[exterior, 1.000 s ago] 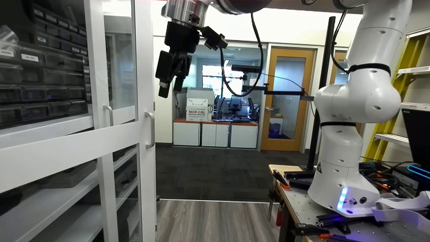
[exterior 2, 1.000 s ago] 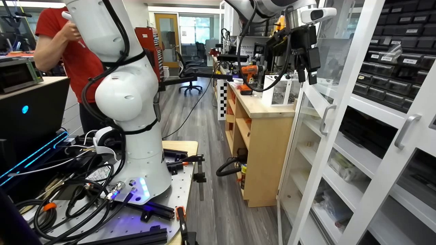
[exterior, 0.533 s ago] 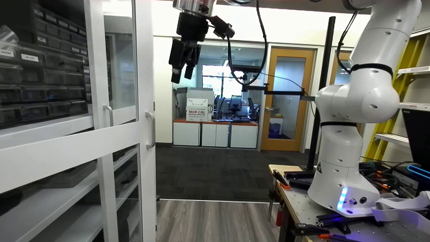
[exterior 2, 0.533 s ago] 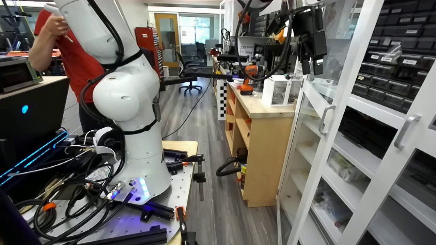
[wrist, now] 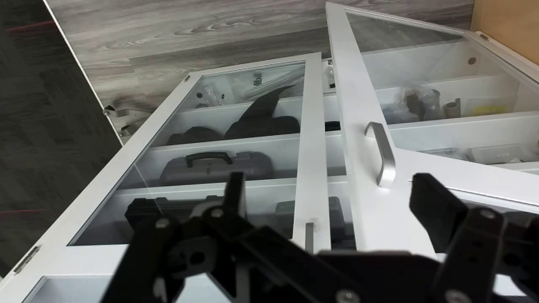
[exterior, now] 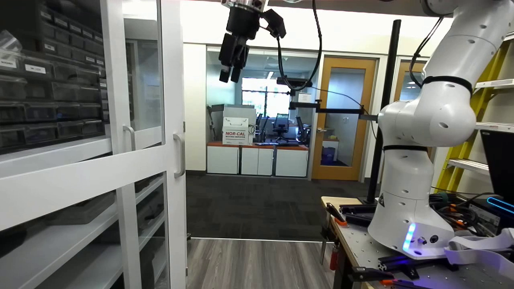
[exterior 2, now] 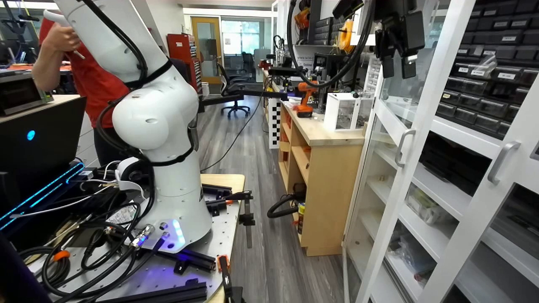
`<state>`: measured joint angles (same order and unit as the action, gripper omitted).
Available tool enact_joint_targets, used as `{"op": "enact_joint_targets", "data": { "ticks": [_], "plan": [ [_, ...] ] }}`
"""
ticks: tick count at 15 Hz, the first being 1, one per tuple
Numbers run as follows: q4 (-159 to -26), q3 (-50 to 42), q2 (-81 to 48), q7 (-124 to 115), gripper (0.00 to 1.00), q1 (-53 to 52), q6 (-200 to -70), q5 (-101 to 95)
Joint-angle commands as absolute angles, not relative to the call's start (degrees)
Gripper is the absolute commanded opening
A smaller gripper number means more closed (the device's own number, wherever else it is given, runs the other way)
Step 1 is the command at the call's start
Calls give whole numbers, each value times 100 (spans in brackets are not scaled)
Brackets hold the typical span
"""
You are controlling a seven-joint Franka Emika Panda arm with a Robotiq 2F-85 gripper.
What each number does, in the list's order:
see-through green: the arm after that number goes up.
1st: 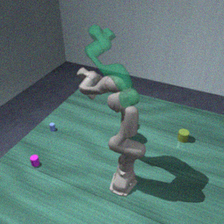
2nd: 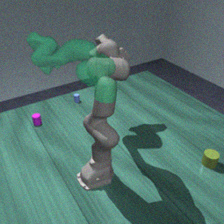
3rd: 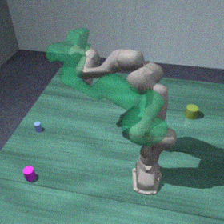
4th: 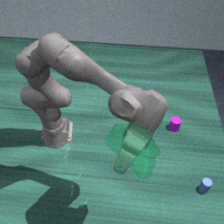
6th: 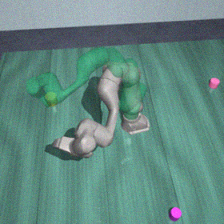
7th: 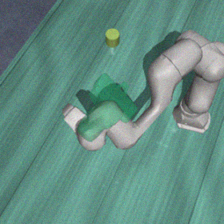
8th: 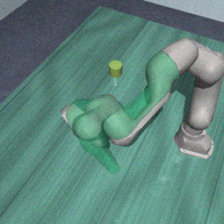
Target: Open the left cabinet door
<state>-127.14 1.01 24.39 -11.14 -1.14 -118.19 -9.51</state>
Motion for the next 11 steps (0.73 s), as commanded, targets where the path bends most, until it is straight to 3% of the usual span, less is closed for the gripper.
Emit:
{"op": "enact_joint_targets", "data": {
  "ticks": [1, 11],
  "plan": [
    [-12661, -202, 2481, -158, 100, -45, -11734, -710],
    [-12695, -390, 2322, 490, 100, 38, -11818, -652]
  ]
}}
